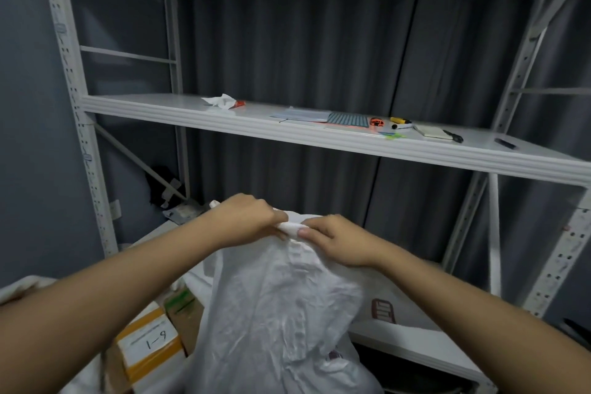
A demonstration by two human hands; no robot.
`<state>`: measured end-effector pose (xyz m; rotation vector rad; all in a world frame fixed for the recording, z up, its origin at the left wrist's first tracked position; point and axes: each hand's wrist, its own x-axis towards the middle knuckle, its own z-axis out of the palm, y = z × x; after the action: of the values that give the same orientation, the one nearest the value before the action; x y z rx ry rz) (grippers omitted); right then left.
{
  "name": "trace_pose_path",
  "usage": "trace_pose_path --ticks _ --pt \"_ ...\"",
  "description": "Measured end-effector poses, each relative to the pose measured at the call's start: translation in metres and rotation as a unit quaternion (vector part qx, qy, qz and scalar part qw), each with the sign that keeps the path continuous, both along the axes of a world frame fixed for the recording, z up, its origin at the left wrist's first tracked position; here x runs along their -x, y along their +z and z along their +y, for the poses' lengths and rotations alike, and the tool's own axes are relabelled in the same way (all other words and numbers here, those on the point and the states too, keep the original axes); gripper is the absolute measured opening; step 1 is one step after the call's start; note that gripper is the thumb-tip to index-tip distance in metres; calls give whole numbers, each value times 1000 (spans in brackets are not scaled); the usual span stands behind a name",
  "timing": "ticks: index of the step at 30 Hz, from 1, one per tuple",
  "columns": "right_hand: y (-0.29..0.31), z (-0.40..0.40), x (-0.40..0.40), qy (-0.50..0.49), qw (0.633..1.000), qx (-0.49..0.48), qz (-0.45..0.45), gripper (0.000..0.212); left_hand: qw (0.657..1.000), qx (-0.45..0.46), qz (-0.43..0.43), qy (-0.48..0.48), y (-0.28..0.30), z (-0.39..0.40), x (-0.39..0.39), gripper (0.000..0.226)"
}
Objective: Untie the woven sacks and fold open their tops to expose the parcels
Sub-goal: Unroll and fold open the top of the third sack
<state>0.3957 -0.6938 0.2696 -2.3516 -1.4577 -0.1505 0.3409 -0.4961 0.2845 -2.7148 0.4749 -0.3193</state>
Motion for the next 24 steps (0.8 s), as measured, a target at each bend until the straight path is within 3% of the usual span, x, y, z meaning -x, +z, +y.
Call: trace_pose_path --ticks 2,3,4,6,7,8,9,10,12,14,16,18,21,22,24 --pt "-11 2 -2 -57 956 84 -276 10 979 156 128 21 8 2 5 38" --pt "-15 0 -3 -63 939 88 -327 12 954 229 191 23 10 4 6 33" --pt "-17 -2 -2 -51 930 83 -354 15 947 239 212 17 13 3 7 30" --pt "-15 -2 -4 -15 978 39 -203 29 988 87 129 -10 9 2 7 24" --pt "-15 -1 -5 -14 999 29 -13 36 998 -11 39 -50 2 5 4 16" --pt "-17 1 -4 -19 990 3 138 35 988 -86 -60 -115 -7 10 0 8" --pt "-20 3 -2 -22 979 -30 201 30 975 -113 -111 -153 -14 16 -2 6" --pt "-25 4 2 -27 970 -69 230 25 965 -112 -148 -187 -21 21 -1 6" --pt "-44 5 9 -47 961 -126 243 16 968 -29 -188 -165 -37 30 -2 15" --pt "-66 3 18 -77 951 -162 252 9 963 148 -221 -36 -59 25 12 31" --pt "-90 3 27 -122 937 -217 243 7 905 350 -198 136 -83 13 34 38" --pt "-112 11 40 -181 908 -295 234 10 803 534 -126 233 -100 -5 51 38" --pt "-132 34 68 -232 872 -378 205 7 619 758 14 206 -110 -35 58 34" --pt "-137 43 77 -240 864 -393 202 5 581 791 28 190 -112 -40 54 30" --pt "-147 61 89 -260 838 -413 244 5 599 777 -4 194 -110 -42 46 29"
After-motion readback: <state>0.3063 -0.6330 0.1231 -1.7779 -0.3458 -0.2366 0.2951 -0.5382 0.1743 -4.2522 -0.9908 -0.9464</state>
